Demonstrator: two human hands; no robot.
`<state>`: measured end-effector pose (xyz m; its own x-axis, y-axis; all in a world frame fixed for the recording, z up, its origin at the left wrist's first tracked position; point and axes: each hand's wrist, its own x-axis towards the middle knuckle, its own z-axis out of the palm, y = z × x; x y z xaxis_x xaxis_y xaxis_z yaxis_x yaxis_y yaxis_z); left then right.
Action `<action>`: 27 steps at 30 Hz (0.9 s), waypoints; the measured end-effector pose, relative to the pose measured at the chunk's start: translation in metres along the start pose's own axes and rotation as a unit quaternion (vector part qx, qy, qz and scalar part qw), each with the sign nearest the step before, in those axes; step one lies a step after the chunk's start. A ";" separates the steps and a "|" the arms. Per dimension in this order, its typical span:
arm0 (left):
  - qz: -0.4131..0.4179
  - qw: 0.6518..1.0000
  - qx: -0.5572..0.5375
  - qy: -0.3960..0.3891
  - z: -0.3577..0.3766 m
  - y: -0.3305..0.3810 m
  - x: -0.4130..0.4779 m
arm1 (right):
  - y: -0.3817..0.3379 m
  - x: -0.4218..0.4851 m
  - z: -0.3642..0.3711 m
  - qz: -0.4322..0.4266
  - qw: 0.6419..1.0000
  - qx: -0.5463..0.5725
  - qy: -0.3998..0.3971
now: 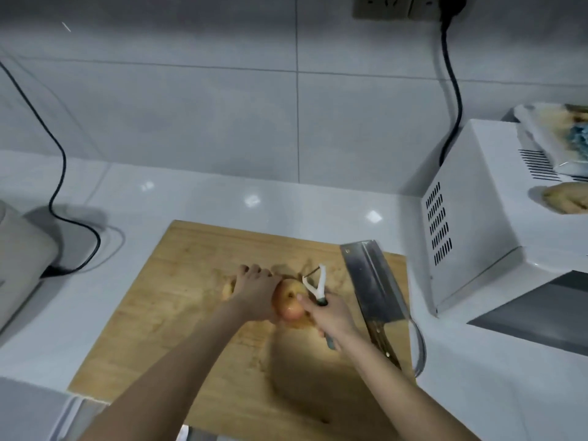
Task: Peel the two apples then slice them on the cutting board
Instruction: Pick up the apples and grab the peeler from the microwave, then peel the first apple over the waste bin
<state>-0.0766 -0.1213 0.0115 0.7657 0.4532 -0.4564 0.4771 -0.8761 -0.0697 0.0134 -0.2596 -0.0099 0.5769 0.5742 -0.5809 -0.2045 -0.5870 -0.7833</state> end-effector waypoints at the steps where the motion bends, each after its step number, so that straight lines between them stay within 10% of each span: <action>1: 0.001 1.000 -0.017 0.012 0.002 0.001 -0.001 | 0.001 0.002 0.004 0.020 0.999 0.038 0.001; 7: 0.045 0.945 -0.312 0.092 0.003 0.004 -0.019 | 0.002 -0.001 -0.002 0.076 0.959 0.271 -0.006; 12: 0.016 0.596 -0.803 0.002 -0.014 0.001 -0.066 | -0.021 -0.024 -0.012 0.028 0.937 0.323 -0.128; 14: -0.025 0.530 -0.847 -0.020 -0.017 -0.008 -0.080 | -0.030 -0.036 -0.006 0.004 0.944 0.293 -0.154; 27: -0.099 0.404 -0.891 -0.181 0.067 -0.152 -0.192 | -0.037 -0.118 0.152 -0.183 0.962 -0.119 -0.167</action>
<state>-0.3249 -0.0864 0.0505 0.6764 0.1499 -0.7211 0.3133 0.8275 0.4659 -0.1668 -0.2186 0.0542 0.2824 0.8947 -0.3461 0.1728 -0.4024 -0.8990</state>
